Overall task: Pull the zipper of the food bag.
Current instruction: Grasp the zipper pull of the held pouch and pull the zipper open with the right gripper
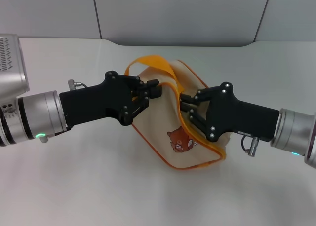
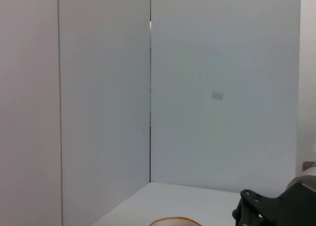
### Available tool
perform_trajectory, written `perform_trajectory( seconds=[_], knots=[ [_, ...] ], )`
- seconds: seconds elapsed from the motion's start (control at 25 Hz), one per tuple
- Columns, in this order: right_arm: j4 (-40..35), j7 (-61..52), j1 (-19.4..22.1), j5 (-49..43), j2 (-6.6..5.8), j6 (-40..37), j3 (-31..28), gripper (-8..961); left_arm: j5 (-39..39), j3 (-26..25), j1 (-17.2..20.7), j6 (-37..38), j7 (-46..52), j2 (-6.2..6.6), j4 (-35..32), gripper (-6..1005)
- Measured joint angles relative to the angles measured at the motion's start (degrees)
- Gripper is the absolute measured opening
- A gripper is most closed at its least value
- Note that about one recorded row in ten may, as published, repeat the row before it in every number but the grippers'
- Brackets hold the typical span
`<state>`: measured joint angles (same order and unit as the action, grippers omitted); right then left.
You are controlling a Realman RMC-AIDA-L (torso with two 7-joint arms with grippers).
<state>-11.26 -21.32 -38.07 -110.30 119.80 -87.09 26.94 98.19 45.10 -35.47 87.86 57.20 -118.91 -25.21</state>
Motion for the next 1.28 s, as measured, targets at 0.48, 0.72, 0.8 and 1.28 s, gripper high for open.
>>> perform_trajectory(
  seconds=[0.48,0.72,0.8,1.28],
  knots=[
    [-1.40,-3.07,0.50,-0.30,-0.56,-1.82,3.94,0,0.07,-0.38,0.31,0.65,0.02,0.00,-0.01,71],
    [-12.96,-15.06,7.81,-0.41,-1.01,-7.77,11.40,20,0.07,-3.51,0.82,-0.76,0.02,0.16,0.21,72],
    [-17.43,-20.82,10.90,-0.45,-1.77,-10.46,14.63,31,0.07,-4.43,0.92,-1.64,0.02,0.29,0.49,72],
    [-19.65,-33.29,13.81,0.24,-2.68,-15.65,8.64,96,0.07,-4.91,1.52,-3.18,0.55,0.36,0.60,62]
  ],
)
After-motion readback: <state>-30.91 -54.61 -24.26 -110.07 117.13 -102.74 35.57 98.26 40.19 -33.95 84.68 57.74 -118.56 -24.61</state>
